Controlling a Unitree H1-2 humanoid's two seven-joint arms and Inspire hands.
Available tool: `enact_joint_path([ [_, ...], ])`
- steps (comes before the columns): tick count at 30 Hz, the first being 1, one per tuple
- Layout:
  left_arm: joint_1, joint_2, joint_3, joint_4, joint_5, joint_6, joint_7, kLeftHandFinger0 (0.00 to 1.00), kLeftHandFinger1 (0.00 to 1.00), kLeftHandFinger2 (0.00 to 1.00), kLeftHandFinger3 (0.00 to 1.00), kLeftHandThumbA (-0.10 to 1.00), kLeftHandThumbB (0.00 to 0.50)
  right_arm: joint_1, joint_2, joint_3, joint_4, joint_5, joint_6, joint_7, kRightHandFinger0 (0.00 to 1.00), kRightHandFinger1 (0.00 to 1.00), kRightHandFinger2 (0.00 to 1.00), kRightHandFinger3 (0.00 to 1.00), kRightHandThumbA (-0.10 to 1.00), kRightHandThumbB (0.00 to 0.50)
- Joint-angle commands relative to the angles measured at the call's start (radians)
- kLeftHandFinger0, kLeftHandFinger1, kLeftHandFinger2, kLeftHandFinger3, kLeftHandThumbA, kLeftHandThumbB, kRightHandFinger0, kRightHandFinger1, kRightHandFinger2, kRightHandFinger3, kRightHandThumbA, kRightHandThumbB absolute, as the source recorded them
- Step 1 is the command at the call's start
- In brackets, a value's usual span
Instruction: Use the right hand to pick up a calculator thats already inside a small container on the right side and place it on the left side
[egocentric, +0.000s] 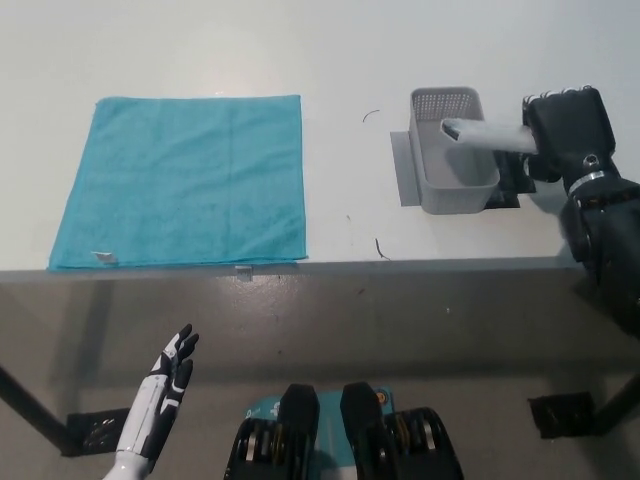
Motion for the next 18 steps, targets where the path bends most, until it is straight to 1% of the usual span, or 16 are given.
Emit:
enact_joint_path([
  [1,-0.027,0.025,0.000,-0.028,0.017,-0.051,0.040,1.00,1.00,1.00,1.00,1.00,0.226,-0.132,0.005,-0.095,-0.098,0.143,-0.182,-0.347,0.00,0.06,0.47,0.51,-0.10,0.165],
  [2,-0.024,0.024,0.003,-0.030,0.010,-0.051,0.036,1.00,1.00,1.00,1.00,1.00,0.232,-0.133,0.003,-0.104,-0.140,0.145,-0.176,-0.328,0.00,0.07,0.48,0.52,-0.10,0.184],
  [3,-0.024,0.020,0.007,-0.031,0.000,-0.051,0.029,1.00,1.00,1.00,1.00,1.00,0.238,-0.136,0.002,-0.110,-0.162,0.148,-0.185,-0.331,0.00,0.09,0.51,0.52,-0.10,0.221],
  [4,-0.025,0.016,0.011,-0.032,-0.013,-0.051,0.022,1.00,1.00,1.00,1.00,1.00,0.238,-0.140,0.000,-0.117,-0.189,0.151,-0.197,-0.337,0.00,0.14,0.58,0.52,-0.10,0.228],
  [6,-0.027,0.017,0.011,-0.030,-0.007,-0.051,0.024,1.00,1.00,1.00,1.00,1.00,0.233,-0.141,0.001,-0.128,-0.245,0.149,-0.184,-0.320,0.00,0.18,0.62,0.59,-0.10,0.207],
  [7,-0.032,0.016,0.010,-0.029,-0.004,-0.051,0.026,1.00,1.00,1.00,1.00,1.00,0.227,-0.153,0.000,-0.132,-0.270,0.147,-0.187,-0.314,0.00,0.20,0.63,0.64,-0.10,0.218],
  [8,-0.034,0.016,0.011,-0.030,0.000,-0.051,0.029,1.00,1.00,1.00,1.00,1.00,0.226,-0.161,0.002,-0.134,-0.291,0.146,-0.186,-0.305,0.00,0.20,0.63,0.64,-0.10,0.218],
  [10,-0.034,0.017,0.009,-0.030,0.009,-0.051,0.035,1.00,1.00,1.00,1.00,1.00,0.212,-0.165,0.003,-0.145,-0.346,0.157,-0.183,-0.249,0.00,0.21,0.60,0.53,-0.10,0.252],
  [11,-0.034,0.016,0.009,-0.031,0.000,-0.051,0.030,1.00,1.00,1.00,1.00,1.00,0.212,-0.170,0.004,-0.149,-0.370,0.165,-0.187,-0.224,0.00,0.12,0.44,0.55,-0.10,0.332],
  [12,-0.033,0.016,0.010,-0.031,-0.005,-0.051,0.027,1.00,1.00,1.00,1.00,1.00,0.212,-0.171,0.007,-0.151,-0.386,0.168,-0.184,-0.207,0.00,0.08,0.39,0.45,-0.10,0.328],
  [13,-0.033,0.016,0.010,-0.031,-0.008,-0.051,0.025,1.00,1.00,1.00,1.00,1.00,0.214,-0.173,0.009,-0.152,-0.393,0.169,-0.182,-0.199,0.00,0.01,0.31,0.36,-0.10,0.343],
  [14,-0.034,0.015,0.012,-0.032,-0.009,-0.051,0.023,1.00,1.00,1.00,1.00,1.00,0.214,-0.179,0.012,-0.153,-0.396,0.172,-0.183,-0.193,0.00,0.00,0.28,0.34,-0.10,0.350],
  [15,-0.036,0.015,0.012,-0.032,-0.009,-0.051,0.025,1.00,1.00,1.00,1.00,1.00,0.214,-0.197,0.014,-0.141,-0.367,0.157,-0.201,-0.224,0.00,0.00,0.28,0.10,-0.10,0.296],
  [16,-0.036,0.015,0.011,-0.033,-0.007,-0.051,0.027,1.00,1.00,1.00,1.00,1.00,0.213,-0.204,0.018,-0.132,-0.362,0.147,-0.197,-0.225,0.00,0.04,0.39,0.05,-0.10,0.273],
  [17,-0.036,0.016,0.010,-0.034,-0.004,-0.051,0.028,1.00,1.00,1.00,1.00,1.00,0.213,-0.209,0.019,-0.126,-0.362,0.143,-0.191,-0.217,0.00,0.08,0.48,0.08,-0.10,0.246],
  [18,-0.036,0.016,0.010,-0.034,0.000,-0.051,0.031,1.00,1.00,1.00,1.00,1.00,0.218,-0.216,0.023,-0.119,-0.355,0.140,-0.192,-0.214,0.00,0.10,0.51,0.10,-0.10,0.246],
])
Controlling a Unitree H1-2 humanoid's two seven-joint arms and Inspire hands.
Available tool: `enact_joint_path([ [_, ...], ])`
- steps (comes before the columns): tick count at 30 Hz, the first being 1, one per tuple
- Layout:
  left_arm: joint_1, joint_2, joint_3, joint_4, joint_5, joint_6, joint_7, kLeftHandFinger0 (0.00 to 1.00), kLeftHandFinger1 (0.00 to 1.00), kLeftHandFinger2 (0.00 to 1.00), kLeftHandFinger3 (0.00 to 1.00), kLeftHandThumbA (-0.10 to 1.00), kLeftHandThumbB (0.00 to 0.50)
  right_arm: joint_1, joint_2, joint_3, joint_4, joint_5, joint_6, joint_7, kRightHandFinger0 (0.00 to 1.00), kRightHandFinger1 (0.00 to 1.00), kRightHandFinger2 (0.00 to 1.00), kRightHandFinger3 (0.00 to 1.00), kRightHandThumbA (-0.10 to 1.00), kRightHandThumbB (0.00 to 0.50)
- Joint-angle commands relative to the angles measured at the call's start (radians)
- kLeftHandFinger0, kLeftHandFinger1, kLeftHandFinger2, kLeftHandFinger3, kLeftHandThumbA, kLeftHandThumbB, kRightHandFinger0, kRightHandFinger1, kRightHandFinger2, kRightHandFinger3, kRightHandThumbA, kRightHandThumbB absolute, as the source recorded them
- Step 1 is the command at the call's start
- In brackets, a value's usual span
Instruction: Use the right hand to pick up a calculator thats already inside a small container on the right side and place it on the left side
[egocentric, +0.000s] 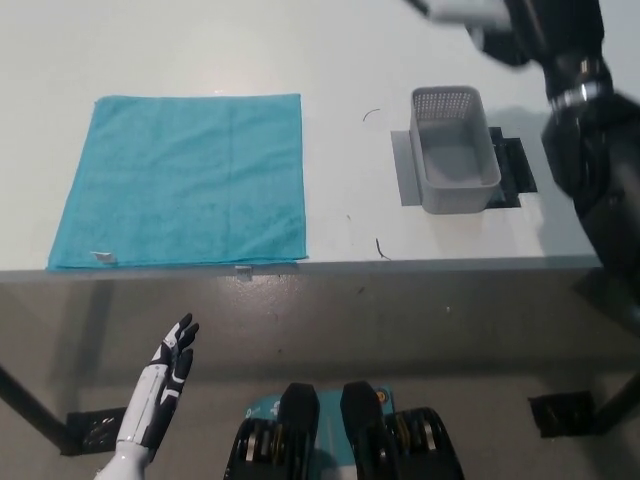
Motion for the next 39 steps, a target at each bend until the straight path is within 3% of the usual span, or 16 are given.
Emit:
enact_joint_path([
  [1,-0.012,0.015,0.009,-0.030,0.002,-0.047,0.029,1.00,1.00,1.00,1.00,1.00,0.218,-0.103,0.008,0.004,-0.021,0.031,-0.047,-0.073,0.00,0.10,0.51,0.10,-0.10,0.248],
  [5,-0.014,0.019,0.003,-0.028,0.004,-0.047,0.034,1.00,1.00,1.00,1.00,1.00,0.216,-0.138,0.048,0.033,0.035,0.020,-0.059,-0.094,0.00,0.12,0.51,0.15,-0.10,0.243],
  [7,-0.009,0.019,0.003,-0.030,-0.001,-0.047,0.029,1.00,1.00,1.00,1.00,1.00,0.219,-0.146,0.067,0.044,0.064,0.024,-0.066,-0.103,0.00,0.15,0.57,0.30,-0.10,0.239],
  [8,-0.006,0.019,0.003,-0.033,0.000,-0.047,0.028,1.00,1.00,1.00,1.00,1.00,0.219,-0.155,0.084,0.055,0.086,0.023,-0.058,-0.088,0.00,0.22,0.65,0.43,-0.10,0.217],
  [10,-0.004,0.020,0.002,-0.032,0.005,-0.047,0.031,1.00,1.00,1.00,1.00,1.00,0.218,-0.175,0.119,0.071,0.132,0.033,-0.076,-0.079,0.00,0.26,0.70,0.54,-0.10,0.228],
  [13,-0.003,0.021,0.000,-0.030,0.001,-0.047,0.029,1.00,1.00,1.00,1.00,1.00,0.219,-0.216,0.184,0.107,0.234,0.018,-0.072,-0.115,0.00,0.22,0.64,0.50,-0.10,0.250],
  [15,-0.004,0.022,-0.003,-0.029,0.002,-0.047,0.029,1.00,1.00,1.00,1.00,1.00,0.215,-0.242,0.223,0.134,0.305,0.009,-0.062,-0.132,0.00,0.22,0.64,0.49,-0.10,0.226],
  [19,-0.001,0.022,-0.004,-0.032,0.004,-0.047,0.030,1.00,1.00,1.00,1.00,1.00,0.209,-0.296,0.324,0.172,0.442,0.025,-0.068,-0.143,0.00,0.21,0.64,0.56,-0.10,0.196],
  [22,0.000,0.022,-0.004,-0.031,-0.002,-0.047,0.025,1.00,1.00,1.00,1.00,1.00,0.214,-0.334,0.396,0.187,0.532,0.041,-0.080,-0.166,0.00,0.22,0.65,0.60,-0.10,0.228],
  [26,0.002,0.022,-0.001,-0.036,0.002,-0.047,0.025,1.00,1.00,1.00,1.00,1.00,0.227,-0.382,0.476,0.209,0.631,0.049,-0.058,-0.182,0.00,0.14,0.63,0.62,-0.10,0.230],
  [28,0.001,0.027,-0.006,-0.034,0.007,-0.047,0.028,1.00,1.00,1.00,1.00,1.00,0.206,-0.402,0.510,0.207,0.663,0.063,-0.033,-0.137,0.00,0.10,0.55,0.59,-0.10,0.269],
  [29,0.001,0.028,-0.008,-0.033,0.007,-0.047,0.028,1.00,1.00,1.00,1.00,1.00,0.206,-0.406,0.517,0.206,0.671,0.068,-0.028,-0.130,0.00,0.06,0.50,0.50,-0.10,0.267],
  [30,0.001,0.029,-0.009,-0.034,0.008,-0.047,0.028,1.00,1.00,1.00,1.00,1.00,0.207,-0.411,0.535,0.202,0.684,0.076,-0.026,-0.127,0.00,0.00,0.39,0.30,-0.10,0.283],
  [32,0.006,0.024,-0.005,-0.036,0.000,-0.047,0.024,1.00,1.00,1.00,1.00,1.00,0.216,-0.410,0.562,0.197,0.707,0.092,-0.029,-0.114,0.00,0.00,0.37,0.20,-0.10,0.307],
  [37,0.020,0.019,-0.006,-0.047,-0.003,-0.047,0.018,1.00,1.00,1.00,1.00,1.00,0.227,-0.387,0.604,0.213,0.737,0.103,-0.002,-0.070,0.00,0.00,0.43,0.34,-0.10,0.297],
  [39,0.022,0.021,-0.008,-0.049,0.000,-0.047,0.019,1.00,1.00,1.00,1.00,1.00,0.226,-0.373,0.616,0.214,0.746,0.112,0.012,-0.043,0.00,0.00,0.40,0.32,-0.10,0.297],
])
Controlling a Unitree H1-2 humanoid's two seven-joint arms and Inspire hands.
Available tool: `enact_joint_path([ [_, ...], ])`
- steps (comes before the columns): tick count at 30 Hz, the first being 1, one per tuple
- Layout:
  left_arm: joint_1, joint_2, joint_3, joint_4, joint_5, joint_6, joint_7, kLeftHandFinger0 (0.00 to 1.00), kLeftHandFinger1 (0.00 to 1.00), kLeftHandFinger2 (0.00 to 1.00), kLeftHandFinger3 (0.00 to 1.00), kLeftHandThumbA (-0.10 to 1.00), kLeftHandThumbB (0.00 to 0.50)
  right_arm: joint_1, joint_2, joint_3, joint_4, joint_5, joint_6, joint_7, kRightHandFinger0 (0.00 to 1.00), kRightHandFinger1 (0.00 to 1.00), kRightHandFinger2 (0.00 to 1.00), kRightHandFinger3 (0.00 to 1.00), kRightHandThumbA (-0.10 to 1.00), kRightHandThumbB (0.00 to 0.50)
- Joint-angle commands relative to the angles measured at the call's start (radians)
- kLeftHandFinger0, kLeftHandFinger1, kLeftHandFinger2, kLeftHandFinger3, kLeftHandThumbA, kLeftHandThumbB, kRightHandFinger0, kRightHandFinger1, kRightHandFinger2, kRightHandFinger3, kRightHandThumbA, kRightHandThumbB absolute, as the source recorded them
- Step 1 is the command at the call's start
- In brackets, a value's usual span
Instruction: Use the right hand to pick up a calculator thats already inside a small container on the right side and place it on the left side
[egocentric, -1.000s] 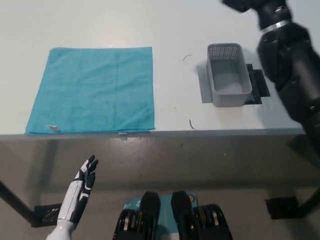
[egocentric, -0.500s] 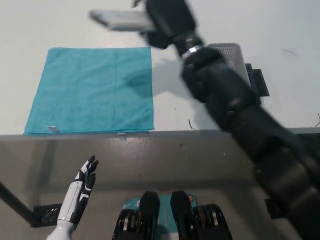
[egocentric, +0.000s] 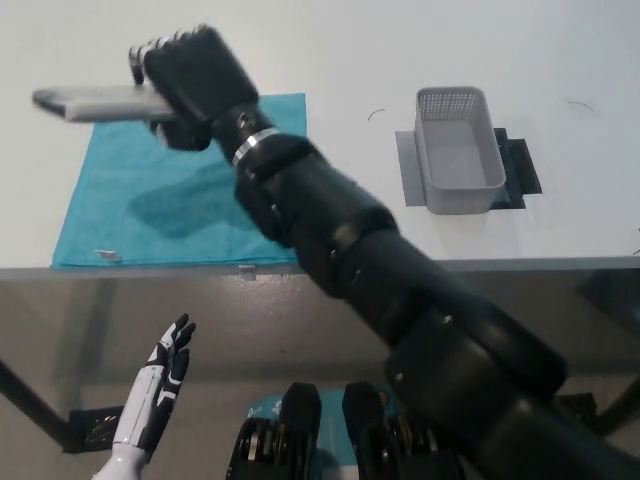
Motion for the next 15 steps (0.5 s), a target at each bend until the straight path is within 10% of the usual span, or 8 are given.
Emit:
enact_joint_path([
  [1,0.007,0.014,-0.004,-0.036,0.001,-0.045,0.008,1.00,1.00,1.00,1.00,1.00,0.227,-0.048,0.026,0.005,0.004,0.058,0.044,0.038,0.00,0.00,0.37,0.31,-0.10,0.299],
  [3,0.009,0.017,-0.007,-0.039,0.001,-0.045,0.006,1.00,1.00,1.00,1.00,1.00,0.215,-0.041,0.030,0.012,0.014,0.063,0.083,0.095,0.05,0.07,0.41,0.48,-0.10,0.300],
  [10,0.016,0.018,-0.013,-0.041,0.009,-0.045,0.012,1.00,1.00,1.00,1.00,1.00,0.214,0.007,0.021,0.022,0.027,0.081,0.125,0.172,0.00,0.00,0.12,0.54,-0.10,0.321],
  [15,0.018,0.022,-0.016,-0.042,0.004,-0.045,0.007,1.00,1.00,1.00,1.00,1.00,0.215,0.024,0.003,0.058,0.032,0.068,0.169,0.210,0.00,0.05,0.21,0.58,-0.10,0.303],
])
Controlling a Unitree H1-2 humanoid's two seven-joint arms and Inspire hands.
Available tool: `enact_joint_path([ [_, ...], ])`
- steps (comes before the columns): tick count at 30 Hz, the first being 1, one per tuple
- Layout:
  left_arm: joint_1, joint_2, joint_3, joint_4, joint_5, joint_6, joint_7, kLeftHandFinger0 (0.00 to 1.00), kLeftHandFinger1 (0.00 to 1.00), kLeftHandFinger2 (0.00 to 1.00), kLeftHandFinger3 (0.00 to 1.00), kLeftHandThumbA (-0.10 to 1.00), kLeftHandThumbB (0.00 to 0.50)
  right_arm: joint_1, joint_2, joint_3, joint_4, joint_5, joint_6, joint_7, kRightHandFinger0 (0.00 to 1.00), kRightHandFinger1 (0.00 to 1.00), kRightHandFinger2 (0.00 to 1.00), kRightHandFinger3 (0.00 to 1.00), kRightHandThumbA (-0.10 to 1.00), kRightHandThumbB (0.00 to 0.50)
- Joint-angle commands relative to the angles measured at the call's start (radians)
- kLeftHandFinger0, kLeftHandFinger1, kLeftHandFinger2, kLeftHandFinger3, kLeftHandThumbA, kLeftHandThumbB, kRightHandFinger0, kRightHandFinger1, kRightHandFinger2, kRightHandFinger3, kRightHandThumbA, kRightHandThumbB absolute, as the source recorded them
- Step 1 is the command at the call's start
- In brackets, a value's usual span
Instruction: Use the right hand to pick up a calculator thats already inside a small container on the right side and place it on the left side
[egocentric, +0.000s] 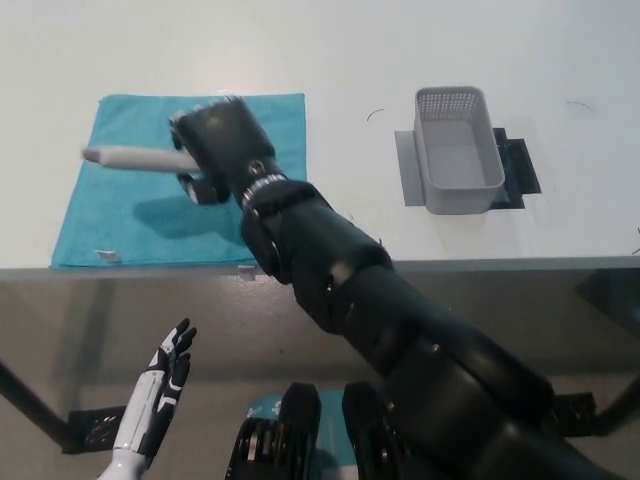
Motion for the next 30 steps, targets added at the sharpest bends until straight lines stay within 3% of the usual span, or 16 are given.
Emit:
enact_joint_path([
  [1,0.007,0.022,-0.010,-0.028,0.001,-0.044,0.005,1.00,1.00,1.00,1.00,1.00,0.215,-0.054,-0.015,0.036,-0.015,0.014,0.063,0.048,0.00,0.01,0.15,0.58,-0.10,0.320],
  [3,0.007,0.022,-0.010,-0.029,-0.004,-0.044,0.002,1.00,1.00,1.00,1.00,1.00,0.218,-0.052,-0.021,0.040,-0.017,0.022,0.067,0.049,0.00,0.00,0.10,0.56,-0.10,0.308],
  [4,0.010,0.021,-0.010,-0.028,-0.008,-0.044,-0.003,1.00,1.00,1.00,1.00,1.00,0.228,-0.043,-0.026,0.047,-0.019,0.019,0.059,0.010,0.00,0.00,0.09,0.51,-0.08,0.268],
  [5,0.015,0.020,-0.009,-0.029,-0.008,-0.044,-0.003,1.00,1.00,1.00,1.00,1.00,0.230,-0.035,-0.027,0.054,-0.020,0.016,0.060,-0.015,0.00,0.00,0.13,0.57,0.04,0.210],
  [6,0.015,0.020,-0.009,-0.029,-0.009,-0.044,-0.004,1.00,1.00,1.00,1.00,1.00,0.231,-0.035,-0.027,0.058,-0.020,0.014,0.064,-0.017,0.10,0.22,0.43,0.78,0.19,0.179],
  [7,0.017,0.018,-0.012,-0.028,-0.013,-0.044,-0.008,1.00,1.00,1.00,1.00,0.99,0.227,-0.031,-0.029,0.055,-0.020,0.025,0.066,-0.009,0.41,0.60,0.92,1.00,0.43,0.274],
  [8,0.017,0.017,-0.013,-0.027,-0.016,-0.044,-0.010,1.00,1.00,1.00,1.00,0.99,0.229,-0.030,-0.029,0.051,-0.021,0.034,0.065,-0.003,0.73,0.96,1.00,1.00,0.58,0.299],
  [9,0.019,0.016,-0.013,-0.027,-0.016,-0.044,-0.010,1.00,1.00,1.00,1.00,0.99,0.232,-0.030,-0.030,0.047,-0.021,0.041,0.062,0.006,0.87,1.00,1.00,1.00,0.65,0.332],
  [11,0.023,0.015,-0.018,-0.028,-0.015,-0.044,-0.011,1.00,1.00,1.00,1.00,0.99,0.232,-0.029,-0.033,0.039,-0.023,0.054,0.050,0.018,1.00,1.00,1.00,1.00,0.71,0.380],
  [14,0.021,0.019,-0.028,-0.023,-0.013,-0.044,-0.007,1.00,1.00,1.00,1.00,0.99,0.219,-0.042,-0.036,0.055,-0.024,0.046,0.060,0.028,1.00,1.00,1.00,1.00,0.90,0.498],
  [16,0.020,0.021,-0.031,-0.022,-0.010,-0.044,-0.006,1.00,1.00,1.00,1.00,1.00,0.227,-0.056,-0.037,0.045,-0.026,0.063,0.054,0.058,1.00,1.00,1.00,1.00,0.94,0.500],
  [22,0.017,0.019,-0.036,-0.022,-0.017,-0.044,-0.016,1.00,1.00,1.00,1.00,0.98,0.248,-0.153,-0.035,-0.013,-0.041,0.134,0.017,0.168,1.00,1.00,1.00,1.00,0.93,0.500],
  [26,0.013,0.024,-0.048,-0.019,-0.009,-0.044,-0.005,1.00,1.00,1.00,1.00,0.97,0.231,-0.243,-0.032,-0.068,-0.061,0.192,-0.020,0.222,1.00,1.00,1.00,1.00,0.95,0.500],
  [27,0.013,0.025,-0.049,-0.019,-0.013,-0.044,-0.007,1.00,1.00,1.00,1.00,0.97,0.230,-0.256,-0.033,-0.080,-0.065,0.200,-0.032,0.222,1.00,1.00,1.00,1.00,1.00,0.500],
  [30,0.016,0.026,-0.046,-0.018,-0.027,-0.044,-0.019,1.00,1.00,1.00,1.00,0.95,0.237,-0.334,-0.046,-0.204,-0.115,0.330,-0.116,0.289,1.00,1.00,1.00,1.00,0.94,0.500],
])
